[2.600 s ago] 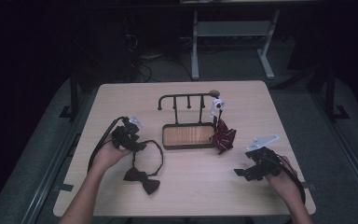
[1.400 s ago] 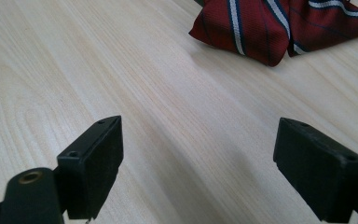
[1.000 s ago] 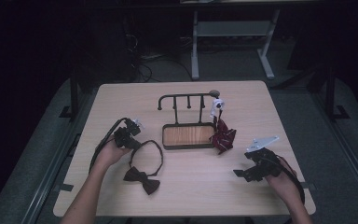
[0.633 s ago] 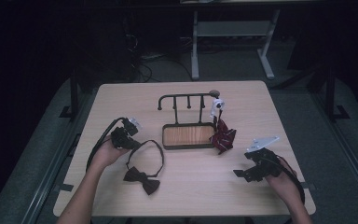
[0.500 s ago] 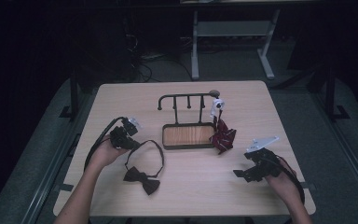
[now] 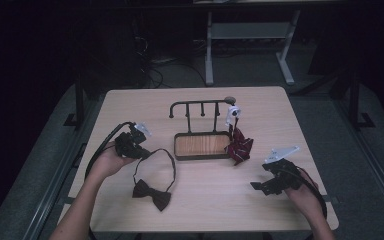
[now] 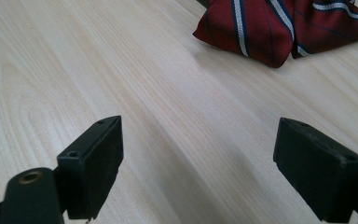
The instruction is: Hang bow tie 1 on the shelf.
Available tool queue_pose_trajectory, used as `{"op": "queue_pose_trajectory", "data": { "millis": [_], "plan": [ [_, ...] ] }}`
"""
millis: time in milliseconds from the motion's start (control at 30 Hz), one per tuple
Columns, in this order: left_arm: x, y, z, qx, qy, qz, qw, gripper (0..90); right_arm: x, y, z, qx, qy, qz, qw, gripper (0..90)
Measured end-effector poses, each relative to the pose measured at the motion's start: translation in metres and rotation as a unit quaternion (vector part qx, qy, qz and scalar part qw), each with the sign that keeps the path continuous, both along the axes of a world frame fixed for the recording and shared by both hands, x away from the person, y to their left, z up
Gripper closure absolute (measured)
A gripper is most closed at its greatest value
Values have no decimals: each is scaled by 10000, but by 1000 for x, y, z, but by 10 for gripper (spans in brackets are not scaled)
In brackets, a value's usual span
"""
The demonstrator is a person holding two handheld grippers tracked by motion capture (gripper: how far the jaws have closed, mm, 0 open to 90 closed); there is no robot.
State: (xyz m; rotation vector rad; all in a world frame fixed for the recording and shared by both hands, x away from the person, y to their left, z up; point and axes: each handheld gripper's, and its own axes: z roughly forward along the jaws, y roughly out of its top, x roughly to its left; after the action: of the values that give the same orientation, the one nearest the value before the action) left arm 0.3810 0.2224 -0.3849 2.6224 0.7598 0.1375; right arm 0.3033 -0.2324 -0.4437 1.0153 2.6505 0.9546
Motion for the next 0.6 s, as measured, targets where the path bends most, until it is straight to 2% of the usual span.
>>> {"op": "queue_pose_trajectory", "data": {
  "millis": [200,500,600],
  "plan": [
    [-2,2,7,-58,29,-86,9999,897,0,0,0,-4,-12,-7,10000,157],
    [-7,3,25,-80,-34,-203,9998,897,0,0,1,16,-12,-8,10000,157],
    [-8,5,29,-206,17,-238,9995,897,0,-1,1,7,-12,2,10000,157]
  ]
}}
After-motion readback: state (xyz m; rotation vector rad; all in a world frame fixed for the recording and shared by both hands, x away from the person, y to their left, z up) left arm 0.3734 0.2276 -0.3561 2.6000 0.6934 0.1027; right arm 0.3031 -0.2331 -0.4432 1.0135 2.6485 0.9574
